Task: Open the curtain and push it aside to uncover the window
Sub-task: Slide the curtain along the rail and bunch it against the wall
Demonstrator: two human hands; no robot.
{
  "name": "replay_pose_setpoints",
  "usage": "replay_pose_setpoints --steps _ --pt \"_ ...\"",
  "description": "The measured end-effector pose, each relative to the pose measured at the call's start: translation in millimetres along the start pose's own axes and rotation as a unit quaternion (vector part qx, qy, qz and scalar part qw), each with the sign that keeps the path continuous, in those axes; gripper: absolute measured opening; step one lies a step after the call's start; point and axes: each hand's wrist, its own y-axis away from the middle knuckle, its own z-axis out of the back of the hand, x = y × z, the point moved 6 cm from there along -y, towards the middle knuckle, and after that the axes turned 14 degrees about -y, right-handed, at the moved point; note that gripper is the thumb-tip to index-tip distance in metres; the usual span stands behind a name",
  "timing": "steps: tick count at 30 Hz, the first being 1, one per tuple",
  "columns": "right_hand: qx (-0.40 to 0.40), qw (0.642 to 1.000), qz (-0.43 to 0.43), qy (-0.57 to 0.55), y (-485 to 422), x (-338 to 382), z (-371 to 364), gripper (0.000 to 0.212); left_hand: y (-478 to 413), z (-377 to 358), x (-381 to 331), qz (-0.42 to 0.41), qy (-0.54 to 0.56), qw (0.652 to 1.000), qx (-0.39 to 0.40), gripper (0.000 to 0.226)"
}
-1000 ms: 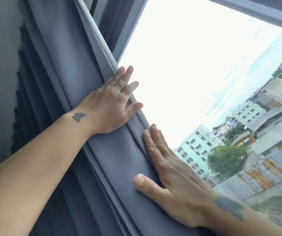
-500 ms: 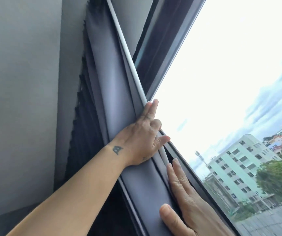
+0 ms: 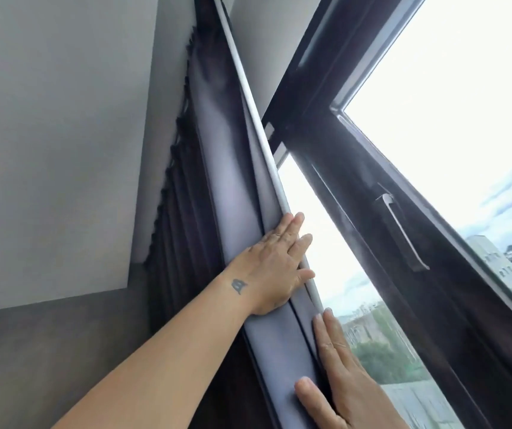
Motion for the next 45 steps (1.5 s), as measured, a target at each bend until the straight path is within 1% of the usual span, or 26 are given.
replay_pose_setpoints --steps 1,3,4,5,7,11,13,16,20,25,28,30,45 --pt "0.010 1.000 -0.010 -0.004 1 -5 -11 0.083 1 -11 3 0.000 -0.001 1.000 0.002 0.063" --pt "0.024 0.998 -0.043 -0.032 0 -13 -27 0.106 1 -32 8 -0.002 -0.002 1.000 -0.002 0.063" --pt "0.061 0.992 -0.090 -0.064 0 -18 -36 0.116 2 -42 11 -0.001 -0.001 1.000 -0.005 0.063" --pt "0.097 0.983 -0.131 -0.080 1 -22 -43 0.117 2 -52 14 0.001 0.003 1.000 -0.008 0.063" --pt "0.117 0.976 -0.154 -0.097 1 -27 -58 0.110 4 -71 19 0.006 0.013 1.000 -0.009 0.063" --pt "0.117 0.975 -0.142 -0.127 -1 -38 -95 0.098 7 -110 32 0.013 0.041 0.999 0.000 0.062" --pt "0.127 0.974 -0.139 -0.127 0 -42 -115 0.100 8 -129 40 0.012 0.049 0.999 0.004 0.062" --pt "0.126 0.973 -0.142 -0.133 3 -50 -143 0.089 11 -157 49 0.011 0.045 0.999 0.005 0.061" --pt "0.130 0.973 -0.138 -0.129 5 -63 -179 0.084 14 -193 59 0.012 0.037 0.999 0.015 0.062" --pt "0.137 0.974 -0.133 -0.123 10 -78 -220 0.086 19 -235 72 0.021 0.035 0.998 0.037 0.061" --pt "0.142 0.971 -0.139 -0.131 12 -86 -240 0.079 20 -255 78 0.026 0.040 0.997 0.053 0.060" --pt "0.141 0.970 -0.139 -0.137 13 -92 -254 0.079 20 -267 81 0.030 0.041 0.997 0.059 0.060" --pt "0.113 0.976 -0.117 -0.147 22 -140 -365 0.080 23 -373 104 0.039 0.034 0.997 0.063 0.059"
